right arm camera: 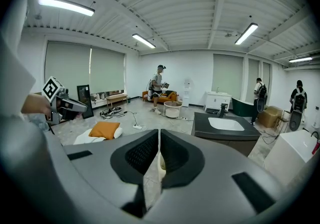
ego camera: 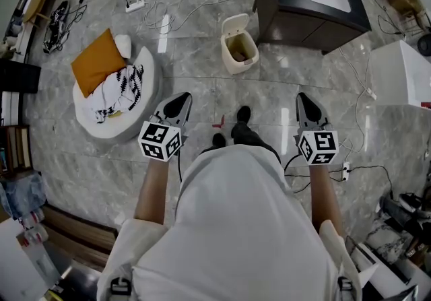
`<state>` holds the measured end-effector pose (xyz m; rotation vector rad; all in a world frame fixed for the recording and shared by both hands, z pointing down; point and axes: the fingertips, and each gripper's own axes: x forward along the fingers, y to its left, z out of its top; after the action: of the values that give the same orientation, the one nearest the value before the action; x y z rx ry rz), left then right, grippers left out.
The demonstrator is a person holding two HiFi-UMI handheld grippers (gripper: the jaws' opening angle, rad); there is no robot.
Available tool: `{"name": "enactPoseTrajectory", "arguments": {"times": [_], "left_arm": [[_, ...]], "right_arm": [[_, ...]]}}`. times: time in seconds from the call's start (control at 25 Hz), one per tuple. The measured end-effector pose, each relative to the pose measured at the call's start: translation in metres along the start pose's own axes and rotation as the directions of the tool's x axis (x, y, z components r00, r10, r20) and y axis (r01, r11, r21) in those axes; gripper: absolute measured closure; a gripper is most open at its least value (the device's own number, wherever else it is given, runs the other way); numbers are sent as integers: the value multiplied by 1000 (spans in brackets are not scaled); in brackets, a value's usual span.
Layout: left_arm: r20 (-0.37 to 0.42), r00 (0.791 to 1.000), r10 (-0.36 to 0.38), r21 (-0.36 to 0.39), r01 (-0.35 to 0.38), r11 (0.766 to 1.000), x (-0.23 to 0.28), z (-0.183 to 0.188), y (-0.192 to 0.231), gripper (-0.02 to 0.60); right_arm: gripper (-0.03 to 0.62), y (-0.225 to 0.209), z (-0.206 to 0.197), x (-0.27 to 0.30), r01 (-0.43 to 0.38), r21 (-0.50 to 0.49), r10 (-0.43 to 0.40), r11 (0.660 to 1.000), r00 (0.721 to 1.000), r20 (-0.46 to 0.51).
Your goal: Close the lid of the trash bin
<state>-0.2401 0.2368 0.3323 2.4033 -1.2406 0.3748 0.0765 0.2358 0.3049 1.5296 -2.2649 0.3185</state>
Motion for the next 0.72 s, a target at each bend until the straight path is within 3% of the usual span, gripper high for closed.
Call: {"name": "enactPoseTrajectory", "arguments": {"times": [0.72], "left_arm": [[-32,998,53,-19,-53,998,95,36,14,560]], "right_arm": [[559,-72,17,96,-101,-4,101,995,994,-39]]}}
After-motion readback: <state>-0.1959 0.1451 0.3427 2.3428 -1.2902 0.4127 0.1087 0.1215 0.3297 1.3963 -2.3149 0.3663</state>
